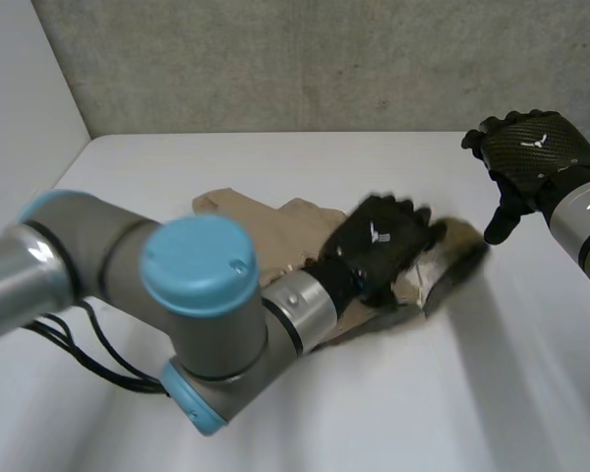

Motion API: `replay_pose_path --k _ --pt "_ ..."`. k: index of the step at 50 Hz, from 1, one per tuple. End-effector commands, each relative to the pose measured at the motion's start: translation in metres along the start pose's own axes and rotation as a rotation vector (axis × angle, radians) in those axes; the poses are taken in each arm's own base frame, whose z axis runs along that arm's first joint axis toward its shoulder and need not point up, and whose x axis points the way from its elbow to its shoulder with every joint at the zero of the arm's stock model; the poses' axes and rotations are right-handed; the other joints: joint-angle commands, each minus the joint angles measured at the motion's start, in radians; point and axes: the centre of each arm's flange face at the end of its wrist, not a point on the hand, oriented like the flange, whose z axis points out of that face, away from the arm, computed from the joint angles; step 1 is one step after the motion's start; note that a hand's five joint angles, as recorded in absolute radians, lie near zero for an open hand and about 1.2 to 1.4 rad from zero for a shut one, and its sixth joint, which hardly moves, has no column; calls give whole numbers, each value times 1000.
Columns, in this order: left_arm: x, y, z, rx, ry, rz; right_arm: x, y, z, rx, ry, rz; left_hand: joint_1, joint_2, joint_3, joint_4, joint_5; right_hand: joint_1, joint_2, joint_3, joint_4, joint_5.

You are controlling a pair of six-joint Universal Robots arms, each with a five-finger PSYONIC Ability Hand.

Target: Fold the shorts.

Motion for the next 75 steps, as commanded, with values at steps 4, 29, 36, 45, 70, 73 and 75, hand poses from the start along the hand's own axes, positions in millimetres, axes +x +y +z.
replay_pose_path --k 4,29,36,45,70,73,75 --pt "-71 -85 -28 181 -191 70 -3 -2 0 6 -7 0 14 8 -1 13 22 -21 -42 -38 -53 -66" --pt "-231 31 -78 -130 -613 -1 -173 25 -34 -91 -505 280 29 22 14 28 37 -10 -31 -27 -43 -56" --pt "-232 32 -81 -136 -628 -8 -200 41 -22 -135 -534 402 29 22 14 28 37 -10 -31 -27 -43 -56" --pt "-231 32 -87 -158 -670 -21 -235 53 -9 -131 -509 403 26 19 11 25 34 28 7 11 -5 -17" --pt "-222 22 -95 -154 -669 -20 -256 72 12 -79 -400 356 17 10 2 16 25 374 353 357 341 328" --pt "-221 21 -96 -152 -668 -19 -255 72 12 -75 -398 335 17 10 2 16 25 518 497 501 485 472" --pt "-221 19 -96 -146 -670 -18 -255 72 13 -72 -395 323 14 8 -1 13 22 600 579 583 567 555"
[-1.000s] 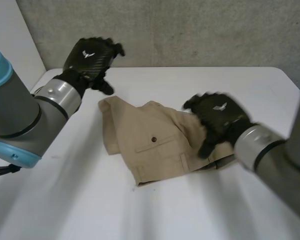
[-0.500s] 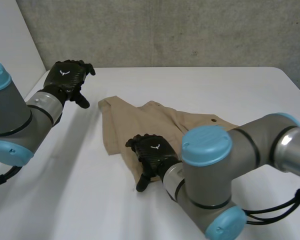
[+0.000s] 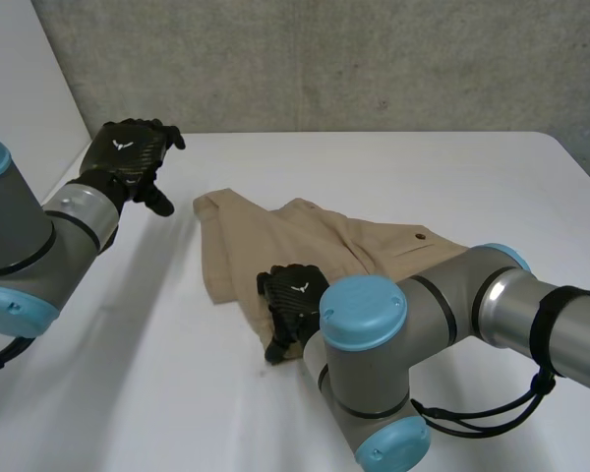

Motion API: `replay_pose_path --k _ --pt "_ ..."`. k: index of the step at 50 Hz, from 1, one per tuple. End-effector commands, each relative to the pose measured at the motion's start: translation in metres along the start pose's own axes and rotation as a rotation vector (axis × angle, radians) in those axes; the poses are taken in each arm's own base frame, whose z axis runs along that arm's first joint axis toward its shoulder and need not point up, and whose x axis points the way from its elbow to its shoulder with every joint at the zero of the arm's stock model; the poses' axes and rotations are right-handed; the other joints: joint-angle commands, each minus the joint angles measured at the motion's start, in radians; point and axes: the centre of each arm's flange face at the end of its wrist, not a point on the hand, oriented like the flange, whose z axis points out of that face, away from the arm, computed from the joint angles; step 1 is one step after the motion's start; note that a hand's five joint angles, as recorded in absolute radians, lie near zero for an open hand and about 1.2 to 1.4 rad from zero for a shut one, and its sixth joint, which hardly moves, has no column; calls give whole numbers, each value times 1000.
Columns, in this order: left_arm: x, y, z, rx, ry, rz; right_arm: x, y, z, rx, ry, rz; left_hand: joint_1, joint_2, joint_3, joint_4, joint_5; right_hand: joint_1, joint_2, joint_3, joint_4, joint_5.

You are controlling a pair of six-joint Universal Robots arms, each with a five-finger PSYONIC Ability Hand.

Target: Fold the shorts.

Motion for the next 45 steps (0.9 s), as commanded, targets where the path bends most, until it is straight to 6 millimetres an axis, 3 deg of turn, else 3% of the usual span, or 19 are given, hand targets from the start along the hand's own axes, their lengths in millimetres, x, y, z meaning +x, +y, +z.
replay_pose_path --k 1,8,13,20,23,26,30,34,40,41,42,45 --pt "0 -4 -3 8 -1 2 1 0 0 0 12 -52 14 22 18 31 36 444 388 382 380 417" --pt "0 -10 -5 21 -2 3 2 0 -1 -3 18 -60 17 24 21 34 39 1010 954 947 946 983" --pt "0 -15 -8 30 -3 4 4 -15 -6 26 21 -57 17 24 21 34 39 1010 954 948 946 983" --pt "2 -15 -13 21 4 4 13 -60 -36 99 44 -109 14 22 18 31 36 1010 954 948 946 983" --pt "2 -11 -14 8 8 5 41 -75 -43 102 111 -178 11 19 15 28 33 1010 954 948 946 983" --pt "2 -8 -14 0 9 3 67 -76 -48 41 167 -269 11 19 15 28 33 1010 954 948 946 983" --pt "5 -4 -14 -12 16 -1 83 -67 -55 -96 181 -394 5 13 9 22 27 1010 954 948 946 983" --pt "7 0 -16 -24 23 -3 95 -61 -59 -183 194 -463 5 13 9 22 27 1010 954 948 946 983" --pt "9 1 -17 -23 28 -3 93 -66 -56 -129 202 -371 5 13 9 22 27 1010 954 948 946 983" --pt "10 1 -17 -23 30 -3 92 -66 -56 -118 202 -339 5 13 9 22 27 822 766 760 758 795" --pt "11 0 -17 -22 32 -3 90 -68 -55 -99 199 -267 5 13 9 22 27 373 317 310 309 345" --pt "12 0 -18 -20 34 -3 83 -73 -56 -70 181 -173 5 13 9 22 27 333 277 270 269 306"
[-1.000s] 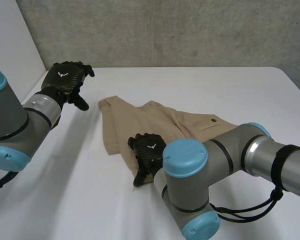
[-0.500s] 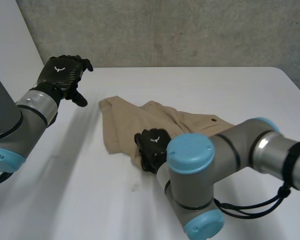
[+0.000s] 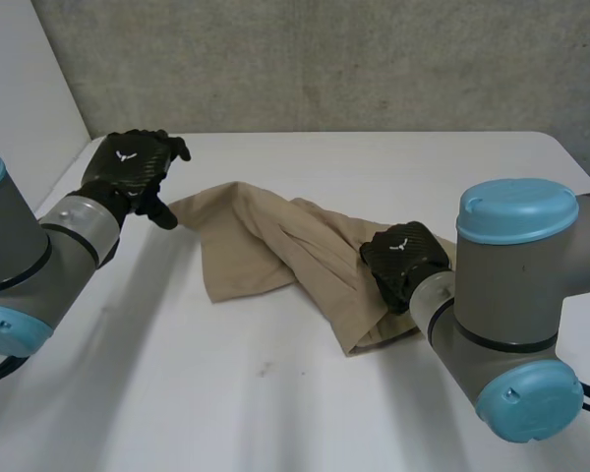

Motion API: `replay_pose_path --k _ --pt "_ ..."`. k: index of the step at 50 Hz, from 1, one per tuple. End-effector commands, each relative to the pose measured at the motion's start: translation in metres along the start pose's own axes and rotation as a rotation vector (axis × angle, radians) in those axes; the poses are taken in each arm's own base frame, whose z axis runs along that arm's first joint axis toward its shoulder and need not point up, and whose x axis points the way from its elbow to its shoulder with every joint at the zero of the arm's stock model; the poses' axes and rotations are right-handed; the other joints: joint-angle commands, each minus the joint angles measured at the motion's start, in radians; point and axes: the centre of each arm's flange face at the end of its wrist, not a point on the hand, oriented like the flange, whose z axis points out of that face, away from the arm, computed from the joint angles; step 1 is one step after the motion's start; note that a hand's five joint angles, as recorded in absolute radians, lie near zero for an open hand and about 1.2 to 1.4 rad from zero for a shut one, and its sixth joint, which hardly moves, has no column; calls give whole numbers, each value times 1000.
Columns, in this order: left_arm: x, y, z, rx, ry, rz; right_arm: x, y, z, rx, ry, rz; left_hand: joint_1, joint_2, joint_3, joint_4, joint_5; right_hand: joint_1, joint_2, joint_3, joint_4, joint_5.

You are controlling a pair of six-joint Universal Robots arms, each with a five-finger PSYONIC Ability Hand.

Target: Fold the shorts.

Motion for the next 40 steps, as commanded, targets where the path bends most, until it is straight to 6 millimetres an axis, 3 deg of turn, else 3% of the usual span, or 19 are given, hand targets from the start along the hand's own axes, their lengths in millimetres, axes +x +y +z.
replay_pose_path --k 1,5,17,22,28,40 --pt "3 0 -1 3 6 1 -10 -15 -3 66 -42 271 5 19 9 27 36 -140 -289 -313 -318 -311" --pt "2 0 0 2 3 0 -15 -17 -4 73 -70 388 5 19 9 27 36 -360 -509 -533 -538 -531" --pt "3 0 -1 0 5 -2 -46 -18 -18 69 -130 427 5 19 9 27 36 -449 -598 -622 -627 -620" --pt "3 2 -2 -6 6 -3 -73 -16 -30 59 -199 395 3 16 6 24 33 -452 -601 -625 -630 -623" --pt "4 4 -3 -11 7 -4 -105 3 -26 5 -255 363 0 13 3 21 30 -455 -604 -628 -633 -626" --pt "3 5 -2 -14 4 -4 -127 12 -7 71 -231 369 0 13 3 21 30 -455 -604 -628 -633 -626"
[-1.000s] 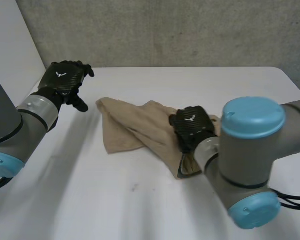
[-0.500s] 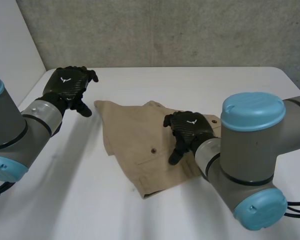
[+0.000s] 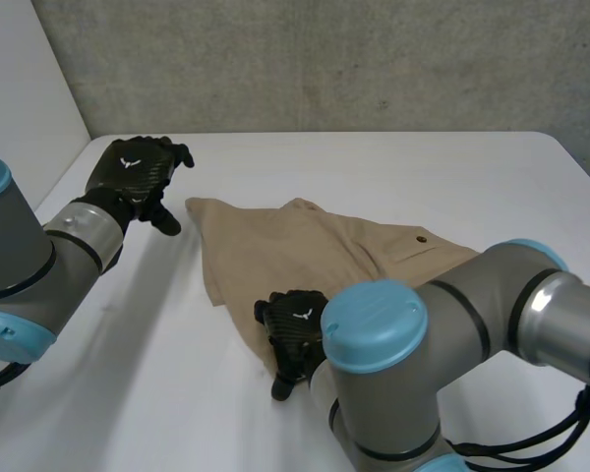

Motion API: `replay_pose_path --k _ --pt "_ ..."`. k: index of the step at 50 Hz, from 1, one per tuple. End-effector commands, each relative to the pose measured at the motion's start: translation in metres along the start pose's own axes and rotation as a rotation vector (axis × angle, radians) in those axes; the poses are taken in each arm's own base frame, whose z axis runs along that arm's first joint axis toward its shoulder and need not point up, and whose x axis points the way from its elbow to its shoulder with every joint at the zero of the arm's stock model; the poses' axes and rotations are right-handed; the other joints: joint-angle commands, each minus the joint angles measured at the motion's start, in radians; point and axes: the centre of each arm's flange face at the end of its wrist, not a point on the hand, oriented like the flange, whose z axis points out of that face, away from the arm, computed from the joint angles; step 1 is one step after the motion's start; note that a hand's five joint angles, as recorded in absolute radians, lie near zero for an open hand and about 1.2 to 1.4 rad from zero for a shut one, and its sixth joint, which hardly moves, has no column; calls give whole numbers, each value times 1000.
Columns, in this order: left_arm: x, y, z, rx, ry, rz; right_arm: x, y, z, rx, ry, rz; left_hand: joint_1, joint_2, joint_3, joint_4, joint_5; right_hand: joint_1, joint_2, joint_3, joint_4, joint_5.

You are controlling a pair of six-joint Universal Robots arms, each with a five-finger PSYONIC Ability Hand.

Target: Fold the shorts.

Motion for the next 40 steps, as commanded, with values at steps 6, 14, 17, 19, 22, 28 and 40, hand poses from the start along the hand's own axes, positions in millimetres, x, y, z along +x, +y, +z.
replay_pose_path --k 6,14,17,19,22,28,40 --pt "0 1 0 -3 -1 0 -10 9 20 69 24 -4 0 19 15 27 35 30 -33 -20 -9 -10" --pt "-1 1 0 -4 -2 -1 -7 17 30 63 65 -16 0 19 15 27 35 47 -16 -2 8 8" --pt "-1 1 0 -4 -2 -1 -7 19 31 57 68 -27 0 19 15 27 35 50 -13 1 11 11" --pt "-1 1 0 -4 -2 -1 -7 20 31 55 72 -36 0 19 15 27 35 59 -4 10 20 20" --pt "0 2 0 -6 -1 -1 -6 21 31 52 81 -53 0 19 15 27 35 68 5 18 29 29" --pt "0 1 0 -4 -2 -1 -1 21 30 49 128 -82 0 19 15 27 35 129 66 80 90 90" --pt "0 2 0 -9 -3 -2 3 16 26 53 146 -121 0 19 15 27 35 214 151 165 175 175"
